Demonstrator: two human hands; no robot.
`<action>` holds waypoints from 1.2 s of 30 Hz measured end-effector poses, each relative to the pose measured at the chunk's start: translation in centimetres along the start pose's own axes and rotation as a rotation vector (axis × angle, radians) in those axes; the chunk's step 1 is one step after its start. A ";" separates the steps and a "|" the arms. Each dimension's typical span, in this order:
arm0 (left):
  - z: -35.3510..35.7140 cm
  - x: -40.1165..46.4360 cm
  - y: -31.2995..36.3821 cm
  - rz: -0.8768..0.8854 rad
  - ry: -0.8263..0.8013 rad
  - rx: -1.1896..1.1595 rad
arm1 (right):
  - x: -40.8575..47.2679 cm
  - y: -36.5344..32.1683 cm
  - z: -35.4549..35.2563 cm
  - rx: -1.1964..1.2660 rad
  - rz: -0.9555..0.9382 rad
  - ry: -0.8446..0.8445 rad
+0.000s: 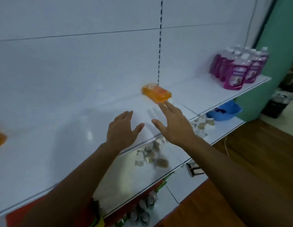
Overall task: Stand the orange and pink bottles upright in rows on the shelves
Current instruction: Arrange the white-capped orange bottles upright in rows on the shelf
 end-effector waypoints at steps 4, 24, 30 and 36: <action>4.3 7.8 2.0 0.062 -0.036 -0.067 | 6.3 6.1 0.8 -0.005 0.093 -0.023; 6.5 15.5 0.9 -0.047 0.069 -0.250 | 19.2 5.8 6.6 0.409 -0.077 -0.217; -1.7 7.5 -6.0 -0.256 0.478 -0.195 | 16.5 -5.6 6.6 0.498 -0.322 -0.325; -9.6 -4.6 -12.3 -0.381 0.681 -0.394 | 11.0 -20.8 9.6 0.595 -0.519 -0.410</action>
Point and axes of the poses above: each hand's wrist, its own x-axis towards the middle knuckle, its own z-axis out of the palm, y = z × x, the point moved 10 cm from there along x, towards the middle knuckle, and after that the axes turned 8 degrees about z, right-handed, at the moved point
